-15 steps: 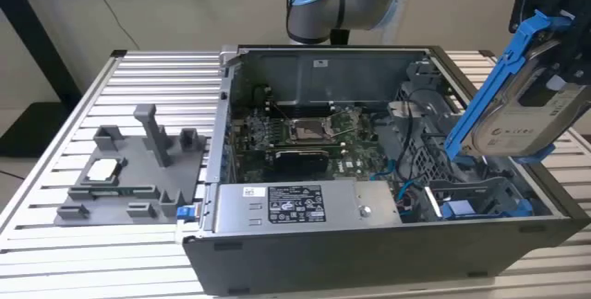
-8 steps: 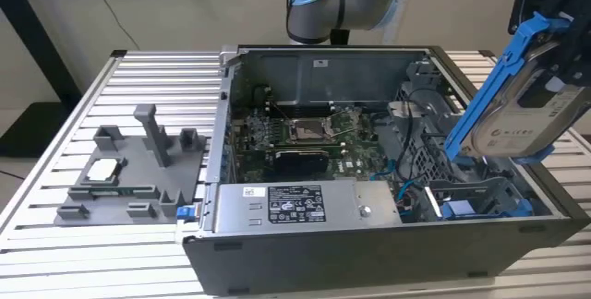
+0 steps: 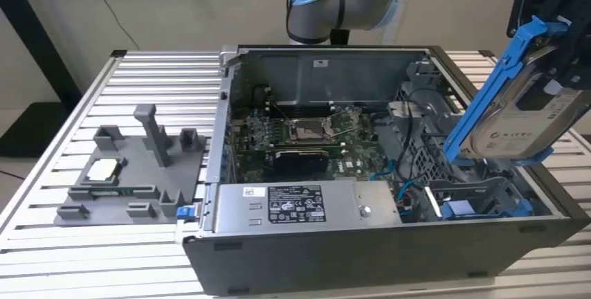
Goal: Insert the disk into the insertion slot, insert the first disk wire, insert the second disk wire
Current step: 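Insert the disk into the insertion slot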
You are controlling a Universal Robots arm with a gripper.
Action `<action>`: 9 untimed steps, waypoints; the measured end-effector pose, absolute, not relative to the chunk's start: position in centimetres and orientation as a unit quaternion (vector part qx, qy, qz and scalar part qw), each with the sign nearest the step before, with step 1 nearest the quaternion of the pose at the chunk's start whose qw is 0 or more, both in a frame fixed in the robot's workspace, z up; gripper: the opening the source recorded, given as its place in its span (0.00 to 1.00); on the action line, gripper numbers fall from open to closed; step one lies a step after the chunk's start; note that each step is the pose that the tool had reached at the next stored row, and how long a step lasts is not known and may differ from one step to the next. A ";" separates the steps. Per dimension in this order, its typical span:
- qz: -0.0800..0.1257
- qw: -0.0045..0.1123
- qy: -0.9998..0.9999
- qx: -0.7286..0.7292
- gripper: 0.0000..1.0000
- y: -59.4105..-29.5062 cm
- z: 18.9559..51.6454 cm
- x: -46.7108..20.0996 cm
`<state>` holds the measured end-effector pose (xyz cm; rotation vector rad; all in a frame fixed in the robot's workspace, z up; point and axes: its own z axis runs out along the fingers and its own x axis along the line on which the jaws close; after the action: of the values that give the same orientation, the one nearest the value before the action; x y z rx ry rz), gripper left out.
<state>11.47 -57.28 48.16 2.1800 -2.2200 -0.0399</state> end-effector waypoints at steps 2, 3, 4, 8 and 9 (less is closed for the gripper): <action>-0.013 0.015 -0.713 0.701 0.33 -57.3 48.0 11.5; -0.013 0.015 -0.713 0.701 0.33 -57.3 48.0 11.5; -0.013 0.015 -0.713 0.701 0.33 -57.3 47.9 11.5; -0.013 0.015 -0.713 0.701 0.33 -57.3 47.7 11.5; -0.013 0.015 -0.713 0.701 0.33 -57.3 47.6 11.5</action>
<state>11.48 -57.33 47.59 2.1800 -2.2200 -0.0400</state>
